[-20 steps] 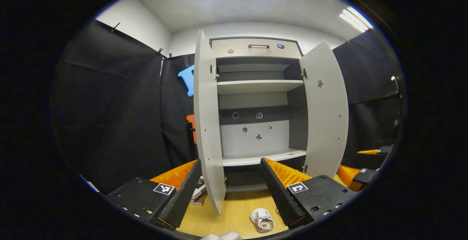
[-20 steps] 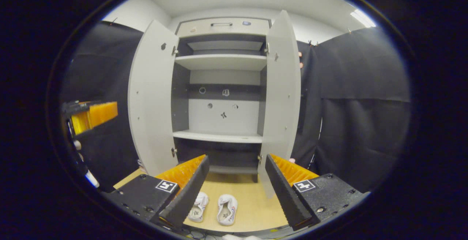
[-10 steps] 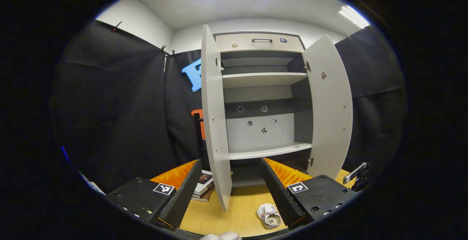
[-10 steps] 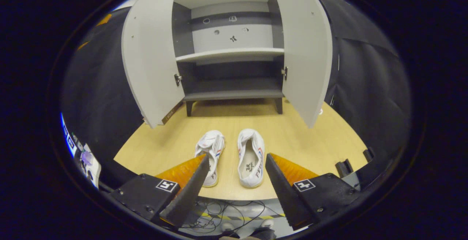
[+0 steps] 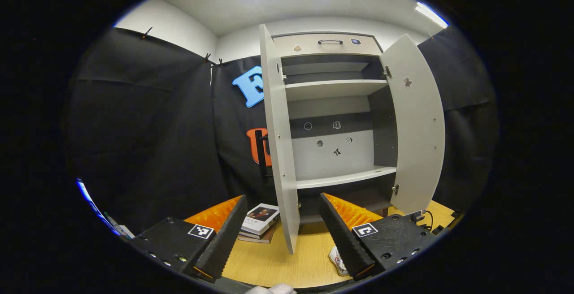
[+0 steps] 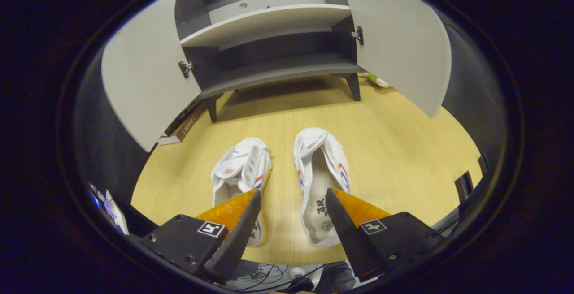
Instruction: Grab one shoe with the right hand and put it into the shoe cabinet, grab the other shoe with the left hand and put it into the shoe cabinet; then close the right door with the right hand and the left door with the left hand.
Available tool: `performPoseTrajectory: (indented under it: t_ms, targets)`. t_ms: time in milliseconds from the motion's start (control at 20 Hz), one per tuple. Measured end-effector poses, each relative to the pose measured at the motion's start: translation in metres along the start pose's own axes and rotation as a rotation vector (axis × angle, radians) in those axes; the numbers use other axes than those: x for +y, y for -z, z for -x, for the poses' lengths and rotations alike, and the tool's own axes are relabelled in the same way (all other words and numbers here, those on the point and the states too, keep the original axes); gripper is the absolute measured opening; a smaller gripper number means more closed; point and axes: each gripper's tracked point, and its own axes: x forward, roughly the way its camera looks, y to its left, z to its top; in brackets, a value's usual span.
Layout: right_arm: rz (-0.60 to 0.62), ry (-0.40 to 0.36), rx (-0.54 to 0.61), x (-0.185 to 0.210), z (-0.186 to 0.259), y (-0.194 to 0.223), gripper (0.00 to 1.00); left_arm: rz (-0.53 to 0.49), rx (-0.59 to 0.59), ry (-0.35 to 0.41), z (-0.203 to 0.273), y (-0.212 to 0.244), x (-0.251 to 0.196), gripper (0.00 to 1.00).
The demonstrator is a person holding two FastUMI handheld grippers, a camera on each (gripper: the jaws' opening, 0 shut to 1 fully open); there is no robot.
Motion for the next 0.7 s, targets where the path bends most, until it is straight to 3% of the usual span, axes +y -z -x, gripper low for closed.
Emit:
performPoseTrajectory:
  t_ms: [300, 600, 650, 700]
  targets:
    - [0.009, -0.004, 0.035, 0.001, -0.051, -0.01, 0.89, -0.009, 0.019, -0.032, -0.022, 0.006, -0.005, 0.96]
    - [0.015, -0.006, 0.011, -0.003, -0.08, -0.023, 0.75, 0.004, 0.044, -0.044, -0.043, 0.015, -0.013, 0.96]
    - [0.021, 0.002, 0.004, -0.008, -0.081, -0.024, 0.64, 0.005, 0.047, -0.05, -0.045, 0.017, -0.013, 0.96]
    - [0.02, -0.019, 0.002, -0.008, -0.083, -0.024, 0.59, 0.001, 0.051, -0.055, -0.048, 0.017, -0.013, 0.96]
